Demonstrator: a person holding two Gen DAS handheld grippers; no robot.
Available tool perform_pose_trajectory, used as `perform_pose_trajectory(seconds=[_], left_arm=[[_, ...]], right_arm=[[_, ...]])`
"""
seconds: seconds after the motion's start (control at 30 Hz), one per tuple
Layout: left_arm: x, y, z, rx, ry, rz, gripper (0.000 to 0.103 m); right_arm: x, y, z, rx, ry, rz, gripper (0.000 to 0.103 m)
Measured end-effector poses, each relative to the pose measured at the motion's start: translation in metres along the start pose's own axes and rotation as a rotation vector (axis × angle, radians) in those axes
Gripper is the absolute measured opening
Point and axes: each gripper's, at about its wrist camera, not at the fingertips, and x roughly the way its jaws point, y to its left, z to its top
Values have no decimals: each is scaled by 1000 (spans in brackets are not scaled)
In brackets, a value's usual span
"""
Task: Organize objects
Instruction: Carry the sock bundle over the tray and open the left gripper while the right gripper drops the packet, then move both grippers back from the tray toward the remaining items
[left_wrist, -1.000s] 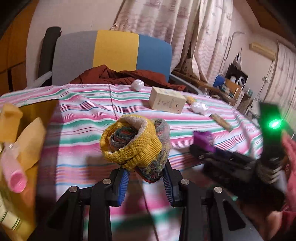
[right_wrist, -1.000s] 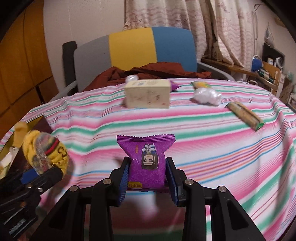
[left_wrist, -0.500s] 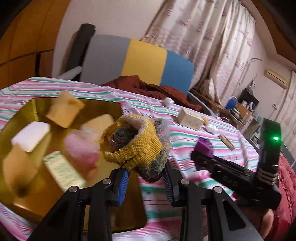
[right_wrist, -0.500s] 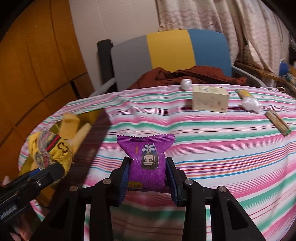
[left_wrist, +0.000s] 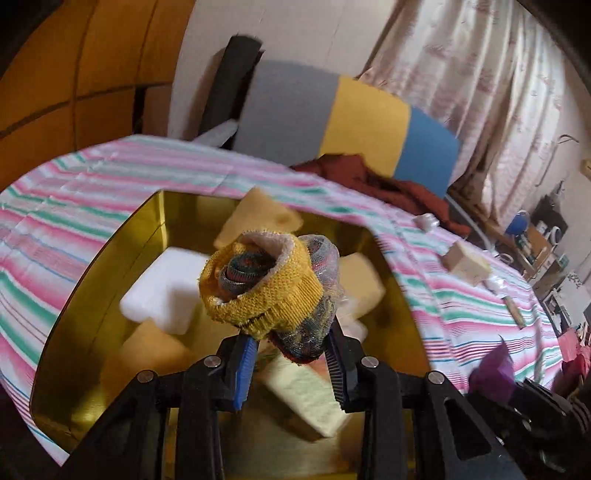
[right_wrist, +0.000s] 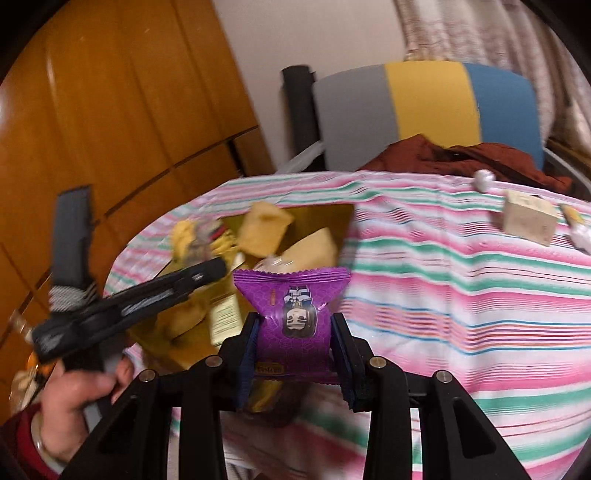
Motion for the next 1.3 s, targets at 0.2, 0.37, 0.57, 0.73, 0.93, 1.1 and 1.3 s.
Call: perform_pose_trajectory(seconds=[0.2,0.37,0.57,0.73,0.93,1.1,1.3], left_arm=[[9,21,-3,-60,45,6,34],[12,24,-4,-63,51,44,49],[3,27,1,-73,12,87,57],[-12,32,6,-112,-50,112,58],[-20,28,9,-113,-83,130,58],[-21,19,9,-86,-84,110,58],[-23,0,8,-35,-85,76,58]], right_arm=[[15,15,-7,-23,48,35,41],[19,17,-9,-29,60,41,44],[12,13,-10,-7,37,44,55],[7,6,-9,27,14,36,59],[3,-5,-8,65,2,18,59],[2,-14,-7,101,-2,5,60],[-1,-26,-6,134,-9,-25,62]])
